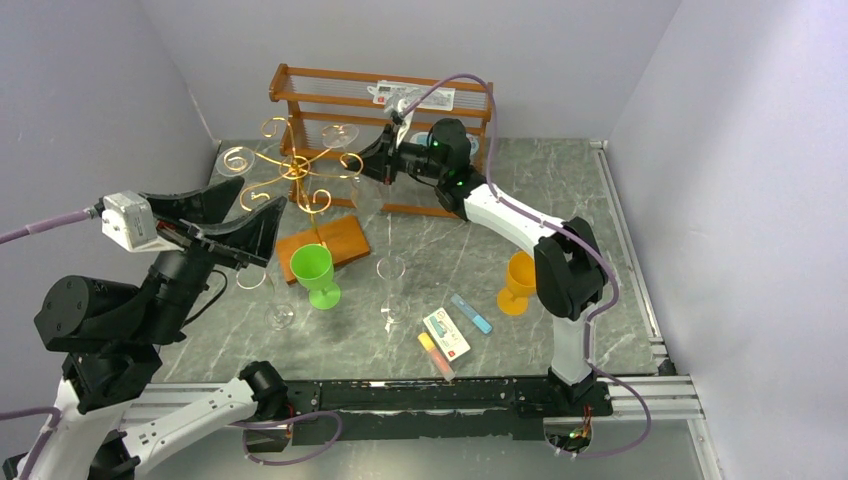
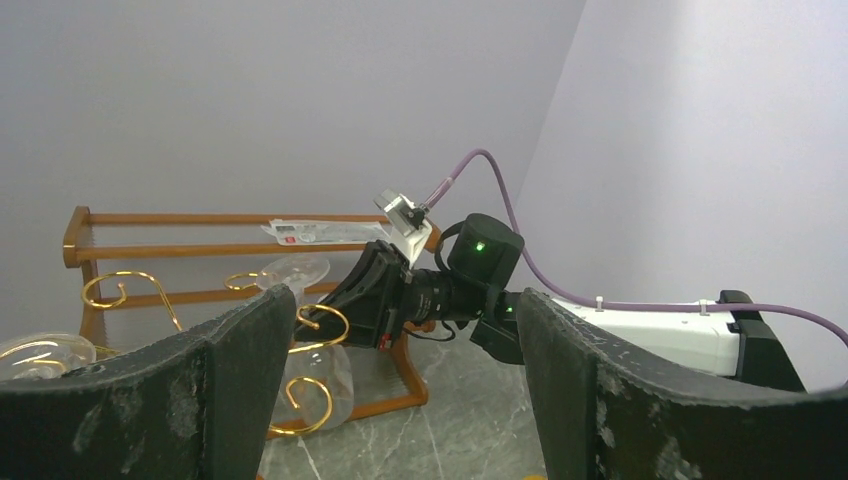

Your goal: Place the wine glass upside down on the wine glass rack

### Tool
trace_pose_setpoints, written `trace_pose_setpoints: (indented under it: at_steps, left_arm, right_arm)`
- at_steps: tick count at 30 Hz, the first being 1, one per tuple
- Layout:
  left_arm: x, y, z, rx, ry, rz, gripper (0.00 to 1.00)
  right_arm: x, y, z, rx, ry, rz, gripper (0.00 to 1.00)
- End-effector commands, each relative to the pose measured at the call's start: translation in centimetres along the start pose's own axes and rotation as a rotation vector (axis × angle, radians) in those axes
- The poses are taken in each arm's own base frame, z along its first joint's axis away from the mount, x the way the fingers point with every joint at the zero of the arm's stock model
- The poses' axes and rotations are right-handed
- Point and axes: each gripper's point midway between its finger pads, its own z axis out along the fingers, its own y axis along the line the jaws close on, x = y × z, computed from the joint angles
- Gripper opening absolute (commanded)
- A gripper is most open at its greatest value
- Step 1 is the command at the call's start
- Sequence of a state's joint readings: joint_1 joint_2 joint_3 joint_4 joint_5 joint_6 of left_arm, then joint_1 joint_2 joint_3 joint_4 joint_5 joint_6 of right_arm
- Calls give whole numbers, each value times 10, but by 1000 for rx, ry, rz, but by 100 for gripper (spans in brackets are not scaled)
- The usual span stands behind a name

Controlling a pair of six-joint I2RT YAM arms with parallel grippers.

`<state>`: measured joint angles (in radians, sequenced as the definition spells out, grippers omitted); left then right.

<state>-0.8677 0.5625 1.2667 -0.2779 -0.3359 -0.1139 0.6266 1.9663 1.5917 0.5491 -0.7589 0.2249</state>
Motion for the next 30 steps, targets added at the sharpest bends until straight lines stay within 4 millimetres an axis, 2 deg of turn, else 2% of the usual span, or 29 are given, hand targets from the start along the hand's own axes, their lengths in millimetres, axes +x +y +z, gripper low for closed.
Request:
trace_pose_setpoints:
  at_steps: [1, 7, 14, 21, 30]
  left_arm:
    - [10, -2, 4, 3, 26, -1, 85]
    - [10, -2, 4, 6, 27, -1, 85]
    - [12, -1, 5, -1, 31, 4, 85]
    - [17, 0, 8, -12, 41, 11, 85]
    - [21, 0, 10, -15, 52, 15, 85]
  right_arm:
    - [0, 16, 12, -65, 15, -47, 0]
    - [10, 15, 13, -58, 36, -27, 0]
    - [18, 29, 10, -93, 61, -113, 0]
    - [15, 40, -1, -110, 33, -170, 0]
    - [5, 43, -9, -73, -6, -187, 0]
